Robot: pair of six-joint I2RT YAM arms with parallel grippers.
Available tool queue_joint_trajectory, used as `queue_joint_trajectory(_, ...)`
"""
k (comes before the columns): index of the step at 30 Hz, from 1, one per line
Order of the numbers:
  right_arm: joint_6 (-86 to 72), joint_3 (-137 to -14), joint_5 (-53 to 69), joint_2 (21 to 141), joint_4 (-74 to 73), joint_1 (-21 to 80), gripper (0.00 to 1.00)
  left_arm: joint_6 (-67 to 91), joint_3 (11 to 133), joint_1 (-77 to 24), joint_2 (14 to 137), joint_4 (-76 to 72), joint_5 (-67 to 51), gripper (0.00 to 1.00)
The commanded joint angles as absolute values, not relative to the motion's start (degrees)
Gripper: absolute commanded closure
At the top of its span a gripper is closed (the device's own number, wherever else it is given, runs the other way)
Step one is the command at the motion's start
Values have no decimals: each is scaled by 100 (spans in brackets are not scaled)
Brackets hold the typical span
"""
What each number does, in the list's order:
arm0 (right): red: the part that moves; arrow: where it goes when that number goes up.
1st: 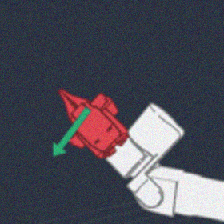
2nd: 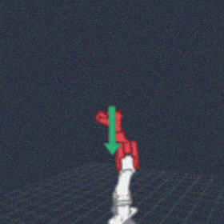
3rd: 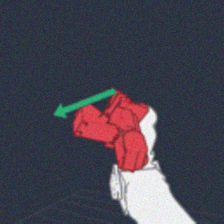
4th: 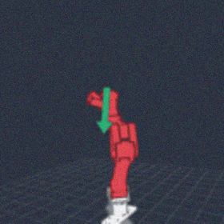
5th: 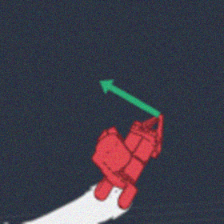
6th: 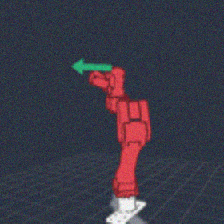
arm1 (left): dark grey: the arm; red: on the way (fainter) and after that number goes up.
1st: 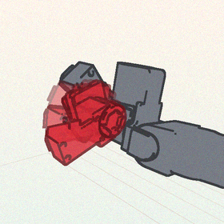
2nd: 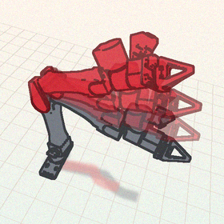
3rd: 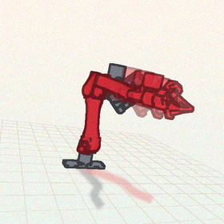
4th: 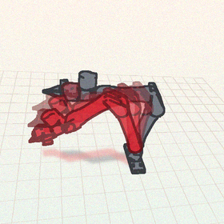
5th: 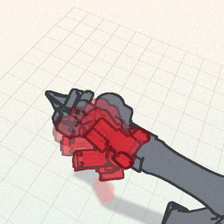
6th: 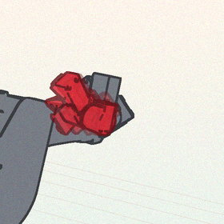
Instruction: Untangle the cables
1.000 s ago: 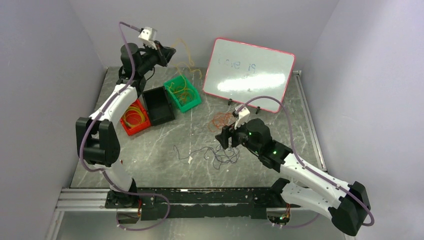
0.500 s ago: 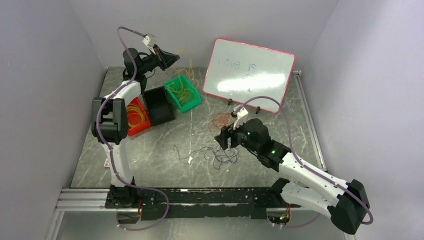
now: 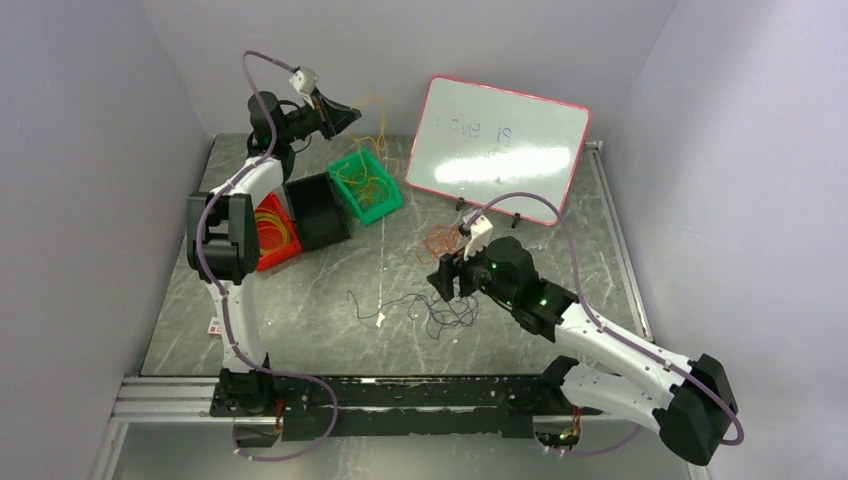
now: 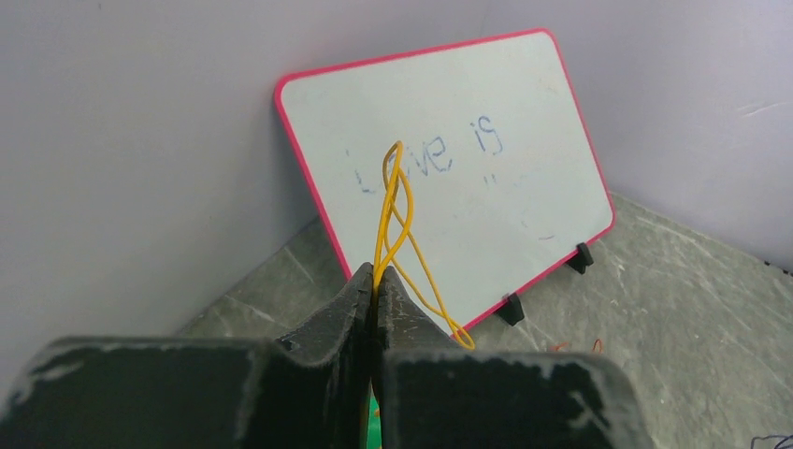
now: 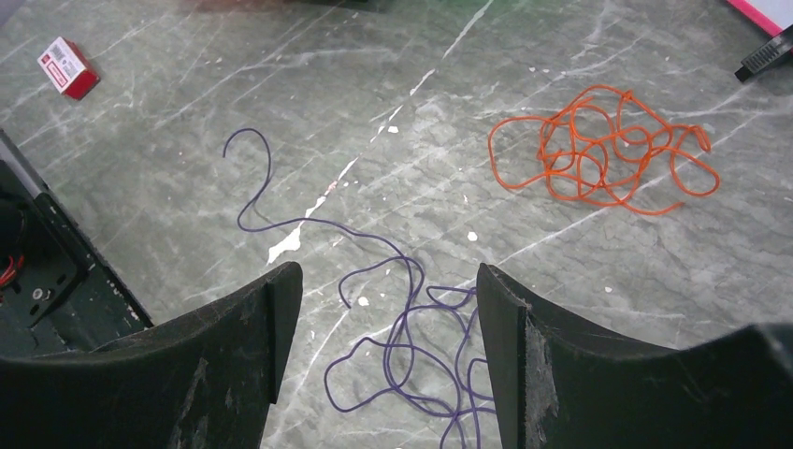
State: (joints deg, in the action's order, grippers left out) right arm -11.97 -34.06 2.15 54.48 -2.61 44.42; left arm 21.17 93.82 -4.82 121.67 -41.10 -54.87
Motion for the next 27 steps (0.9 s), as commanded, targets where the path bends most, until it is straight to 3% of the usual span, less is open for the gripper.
queue_joint_trajectory(1, -1185, -3402, 307, 5473, -129, 4447, 28, 1234, 9213, -438, 12184, -3521, -5538, 93)
queue_joint_trajectory(19, -1234, -3344, 464, 5691, 79, 4453, 28, -181, 8572, -141, 11634, -2133, -4782, 93)
queue_joint_trajectory(27, -1280, -3287, 460, 5691, 134, 4449, 28, -1247, 8710, -324, 11407, -1017, -3821, 93)
